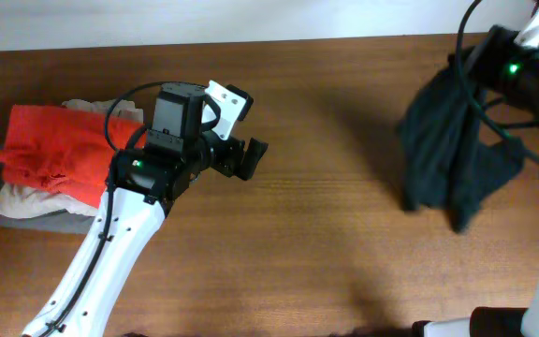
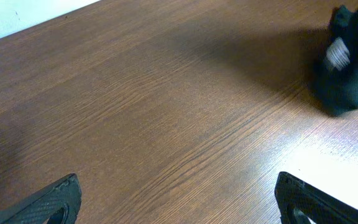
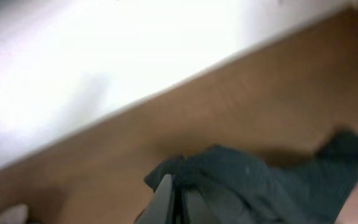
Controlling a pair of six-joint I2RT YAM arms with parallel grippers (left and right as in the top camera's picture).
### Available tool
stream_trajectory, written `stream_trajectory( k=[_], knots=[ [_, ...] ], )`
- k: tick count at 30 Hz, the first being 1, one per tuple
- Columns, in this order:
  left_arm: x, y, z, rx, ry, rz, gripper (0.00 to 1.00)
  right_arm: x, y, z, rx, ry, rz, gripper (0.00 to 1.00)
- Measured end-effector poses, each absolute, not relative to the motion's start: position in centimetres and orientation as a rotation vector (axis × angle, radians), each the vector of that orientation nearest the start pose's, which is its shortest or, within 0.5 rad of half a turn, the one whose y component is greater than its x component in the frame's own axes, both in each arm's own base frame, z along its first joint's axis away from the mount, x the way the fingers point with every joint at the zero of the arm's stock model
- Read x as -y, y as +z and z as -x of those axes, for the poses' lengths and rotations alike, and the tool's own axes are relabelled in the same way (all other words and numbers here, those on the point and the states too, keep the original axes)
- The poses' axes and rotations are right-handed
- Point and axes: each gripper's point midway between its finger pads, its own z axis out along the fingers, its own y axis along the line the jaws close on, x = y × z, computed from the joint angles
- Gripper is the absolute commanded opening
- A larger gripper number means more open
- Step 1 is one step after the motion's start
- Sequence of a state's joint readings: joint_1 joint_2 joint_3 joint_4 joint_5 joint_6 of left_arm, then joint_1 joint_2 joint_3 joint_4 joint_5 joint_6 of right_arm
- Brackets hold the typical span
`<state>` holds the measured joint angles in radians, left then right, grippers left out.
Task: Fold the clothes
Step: 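Raise the black t-shirt high with the right gripper to let it hang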
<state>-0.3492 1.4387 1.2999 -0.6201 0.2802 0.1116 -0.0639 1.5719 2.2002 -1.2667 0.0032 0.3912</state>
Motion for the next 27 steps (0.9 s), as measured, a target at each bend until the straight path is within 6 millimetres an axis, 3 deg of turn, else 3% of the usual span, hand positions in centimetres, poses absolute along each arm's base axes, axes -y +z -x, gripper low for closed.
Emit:
stream_trajectory(
  k=[6, 12, 15, 27],
  knots=[
    [19.4, 24.2, -36.8, -2.200, -0.506, -0.694, 0.99, 1.6, 50.2, -36.7, -1.934, 0.257, -0.420, 0.04],
    [21.7, 25.3, -36.3, -2.128, -0.569, -0.755, 0.99, 0.4, 55.4, -34.2, -1.777, 0.357, -0.375, 0.04],
    [22.9, 25.9, -36.0, -2.092, -0.592, -0.784, 0.99, -0.4, 56.3, -34.2, -1.752, 0.409, -0.341, 0.04],
    [24.6, 27.4, -36.0, -1.995, -0.653, -0.824, 0.99, -2.4, 56.0, -34.1, -1.785, 0.503, -0.253, 0.04]
  ],
)
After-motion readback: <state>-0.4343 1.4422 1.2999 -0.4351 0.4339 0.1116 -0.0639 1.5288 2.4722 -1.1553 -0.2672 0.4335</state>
